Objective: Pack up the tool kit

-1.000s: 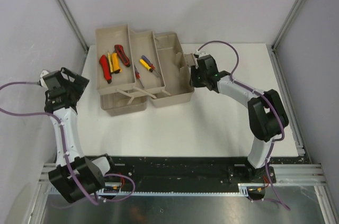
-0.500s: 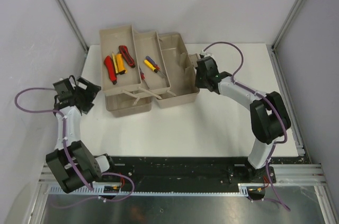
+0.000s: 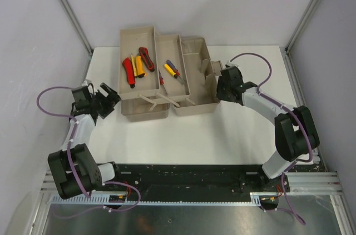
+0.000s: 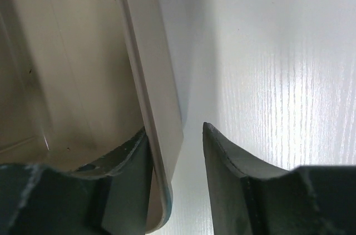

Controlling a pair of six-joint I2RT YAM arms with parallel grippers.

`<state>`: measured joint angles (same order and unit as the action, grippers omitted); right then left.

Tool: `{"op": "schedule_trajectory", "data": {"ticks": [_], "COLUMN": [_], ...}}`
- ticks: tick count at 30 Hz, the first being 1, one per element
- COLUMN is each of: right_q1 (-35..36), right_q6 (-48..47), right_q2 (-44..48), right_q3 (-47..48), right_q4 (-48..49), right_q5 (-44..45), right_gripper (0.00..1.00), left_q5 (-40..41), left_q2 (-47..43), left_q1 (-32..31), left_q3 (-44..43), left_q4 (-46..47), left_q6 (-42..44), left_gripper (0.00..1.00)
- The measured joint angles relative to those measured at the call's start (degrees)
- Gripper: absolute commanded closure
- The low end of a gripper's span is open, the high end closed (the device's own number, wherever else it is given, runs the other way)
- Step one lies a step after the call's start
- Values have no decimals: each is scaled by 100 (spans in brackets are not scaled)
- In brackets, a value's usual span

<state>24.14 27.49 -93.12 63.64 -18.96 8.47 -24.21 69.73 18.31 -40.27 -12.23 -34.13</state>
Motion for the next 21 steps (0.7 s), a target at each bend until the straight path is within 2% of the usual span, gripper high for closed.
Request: {"op": "schedule_trajectory", "data": {"ticks": [6, 11, 21], "right_q1": [-234, -507, -885], "right_q6": [111, 284, 605], "right_q2": [90, 343, 728], "right_q3": [-55, -101, -101], "right_q4": [-74, -87, 350], "right_q5": [-452, -907, -1572], "right_gripper": [51, 46, 43], "left_q5": [22, 195, 258], "left_q2": [2, 2, 420], "left_q1": [-85, -238, -319], "left_q3": [98, 116, 131], "left_q4": [348, 461, 892], "left_q6": [118, 284, 481], "left_gripper": [28, 48, 53]}}
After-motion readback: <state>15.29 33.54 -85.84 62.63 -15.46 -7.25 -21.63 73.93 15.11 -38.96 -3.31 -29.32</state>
